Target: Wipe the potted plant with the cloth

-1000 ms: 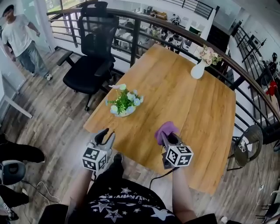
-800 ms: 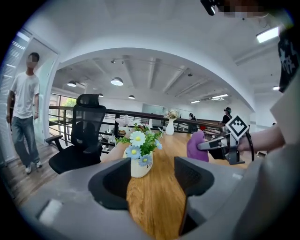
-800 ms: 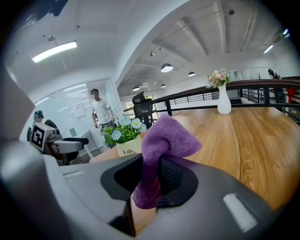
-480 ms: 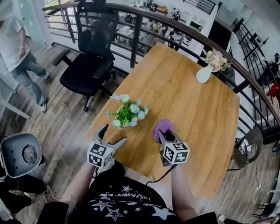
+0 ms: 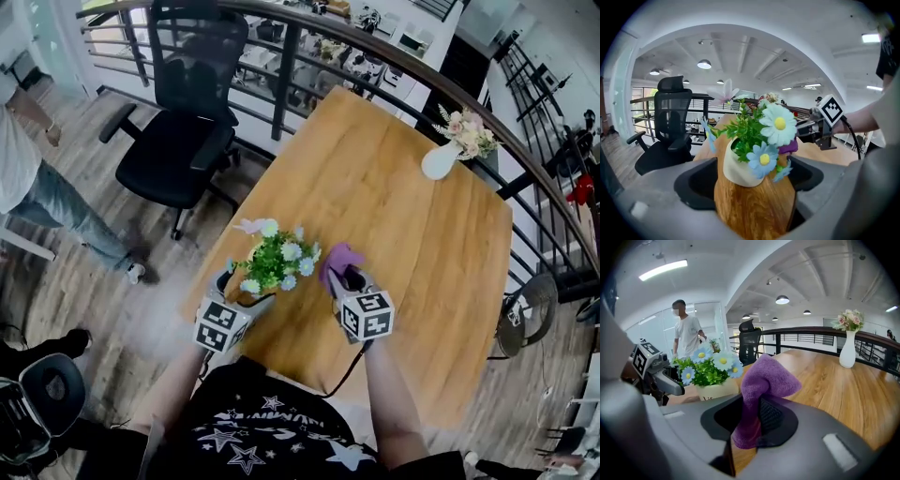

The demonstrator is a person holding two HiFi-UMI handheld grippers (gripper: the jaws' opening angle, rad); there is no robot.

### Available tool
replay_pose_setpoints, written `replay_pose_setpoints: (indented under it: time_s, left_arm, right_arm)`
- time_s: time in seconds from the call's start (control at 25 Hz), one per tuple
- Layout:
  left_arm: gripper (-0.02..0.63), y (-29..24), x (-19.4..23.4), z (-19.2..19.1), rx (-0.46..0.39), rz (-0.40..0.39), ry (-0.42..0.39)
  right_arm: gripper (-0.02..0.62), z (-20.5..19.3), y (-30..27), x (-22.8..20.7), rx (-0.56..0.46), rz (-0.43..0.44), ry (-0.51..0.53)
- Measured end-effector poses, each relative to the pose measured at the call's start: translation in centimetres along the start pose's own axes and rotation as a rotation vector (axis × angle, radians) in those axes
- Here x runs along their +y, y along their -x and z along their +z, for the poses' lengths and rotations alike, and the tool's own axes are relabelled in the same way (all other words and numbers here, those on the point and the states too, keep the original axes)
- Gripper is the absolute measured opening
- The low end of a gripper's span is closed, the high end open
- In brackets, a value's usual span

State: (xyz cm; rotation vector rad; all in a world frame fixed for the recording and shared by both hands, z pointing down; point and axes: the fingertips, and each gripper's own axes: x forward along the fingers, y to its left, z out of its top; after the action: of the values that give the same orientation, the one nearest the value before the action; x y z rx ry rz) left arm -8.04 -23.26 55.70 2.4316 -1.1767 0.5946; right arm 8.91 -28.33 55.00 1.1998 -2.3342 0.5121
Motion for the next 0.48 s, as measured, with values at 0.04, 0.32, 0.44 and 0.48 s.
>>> replay_pose_setpoints:
  time_s: [0.04, 0.32, 0.44, 0.48]
  left_arm:
    - [0.466, -0.3, 0.1, 0.0, 0.003, -0.006, -0.008]
    - [0.466, -2.4, 0.9, -0.5, 0.033, -0.066, -0.076]
    - [0.466, -3.0, 1.4, -0.7, 0.038, -0.077, -0.082]
    - [0.466, -3.1, 1.4, -0.8, 0.042, -0.086, -0.087]
  right_arm:
    - [0.085, 0.2, -0.6, -0.1, 0.004, 0.004, 0.019]
    - [0.084, 1.4, -5.1, 1.0, 0.05, 0.121, 0.199]
    - [0.084, 1.2, -6.3, 1.8, 0.073, 0.188, 0.266]
    - [0.083, 1.0, -6.6, 2.0, 0.085, 0.203, 0.289]
